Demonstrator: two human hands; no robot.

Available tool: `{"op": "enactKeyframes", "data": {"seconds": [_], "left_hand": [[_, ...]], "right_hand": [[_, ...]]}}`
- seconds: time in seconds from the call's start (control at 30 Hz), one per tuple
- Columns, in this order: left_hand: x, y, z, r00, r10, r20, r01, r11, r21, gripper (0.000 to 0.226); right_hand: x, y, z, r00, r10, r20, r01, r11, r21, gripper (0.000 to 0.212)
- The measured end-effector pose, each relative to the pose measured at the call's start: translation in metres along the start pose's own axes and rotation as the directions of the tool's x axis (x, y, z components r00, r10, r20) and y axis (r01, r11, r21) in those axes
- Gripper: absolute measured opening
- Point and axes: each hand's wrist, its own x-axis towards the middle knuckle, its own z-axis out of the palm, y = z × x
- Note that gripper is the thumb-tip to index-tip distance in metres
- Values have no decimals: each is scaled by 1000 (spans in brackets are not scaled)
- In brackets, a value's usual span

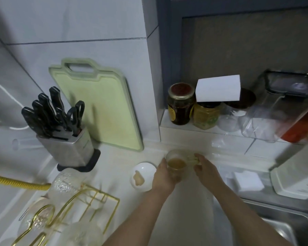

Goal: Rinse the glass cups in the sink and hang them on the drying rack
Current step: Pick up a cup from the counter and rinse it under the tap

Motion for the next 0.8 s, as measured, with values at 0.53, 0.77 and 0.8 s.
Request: {"op": "enactKeyframes", "data": {"seconds": [0.53, 0.77, 0.8], "left_hand": [[-75, 4, -6, 994, 104, -21, -106, 971, -216, 79], [-168, 11, -32, 960, 278, 27, -260, 923, -283, 62], [-181, 12, -36, 952, 302, 50, -277, 918, -283, 59]], "right_hand": [[-81, 24, -12, 957, -57, -285, 92, 990, 110, 19], [-186, 20, -34, 946, -52, -320, 180, 905, 385, 17], [-202, 20, -38, 946, -51, -319, 191, 884, 426, 22]]}}
